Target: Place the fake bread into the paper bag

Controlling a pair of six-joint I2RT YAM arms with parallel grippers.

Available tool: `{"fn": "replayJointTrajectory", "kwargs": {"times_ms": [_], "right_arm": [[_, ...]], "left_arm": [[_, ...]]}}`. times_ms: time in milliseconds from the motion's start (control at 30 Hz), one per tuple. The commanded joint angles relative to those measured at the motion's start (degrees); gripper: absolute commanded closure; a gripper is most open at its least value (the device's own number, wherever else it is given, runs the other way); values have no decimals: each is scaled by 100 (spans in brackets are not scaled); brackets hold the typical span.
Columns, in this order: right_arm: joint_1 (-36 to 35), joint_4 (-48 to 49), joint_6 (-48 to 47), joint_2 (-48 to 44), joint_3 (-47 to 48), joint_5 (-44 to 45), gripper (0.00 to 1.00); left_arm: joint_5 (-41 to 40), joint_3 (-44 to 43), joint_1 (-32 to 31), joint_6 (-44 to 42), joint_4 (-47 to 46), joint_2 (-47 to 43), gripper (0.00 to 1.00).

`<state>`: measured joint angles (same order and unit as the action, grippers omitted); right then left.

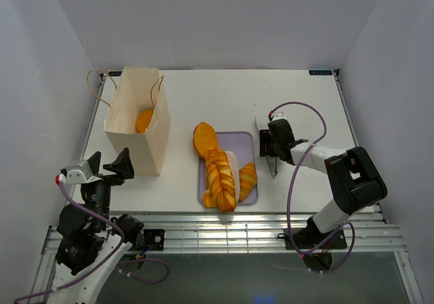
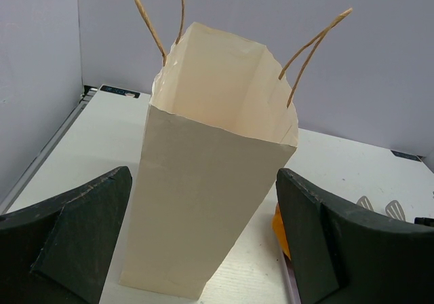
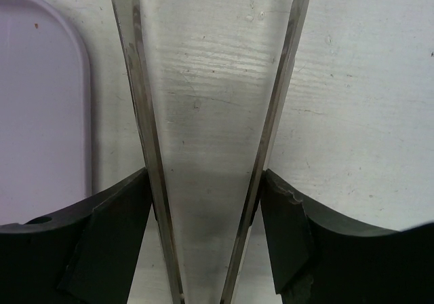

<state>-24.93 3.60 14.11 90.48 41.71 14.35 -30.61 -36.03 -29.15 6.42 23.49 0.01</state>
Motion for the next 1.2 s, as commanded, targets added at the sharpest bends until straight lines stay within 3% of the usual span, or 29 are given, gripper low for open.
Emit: {"fn": "replayJointTrajectory", "kwargs": {"times_ms": [0,267,467,1167], "right_arm": [[-30,-280,-154,128,232,138,32],[-30,-351,-259,339,329,-2,32],[-30,-771,-259,216,574,-204,37],[-47,-2345,-505,-1488,1216,-863,43]], "left_arm": [[55,26,-39,-44,-46,-572,2],[55,35,-65,-53,-46,-572,2],[38,35,-74,-44,-46,-572,2],[38,35,-74,-35,-46,-564,2]]}}
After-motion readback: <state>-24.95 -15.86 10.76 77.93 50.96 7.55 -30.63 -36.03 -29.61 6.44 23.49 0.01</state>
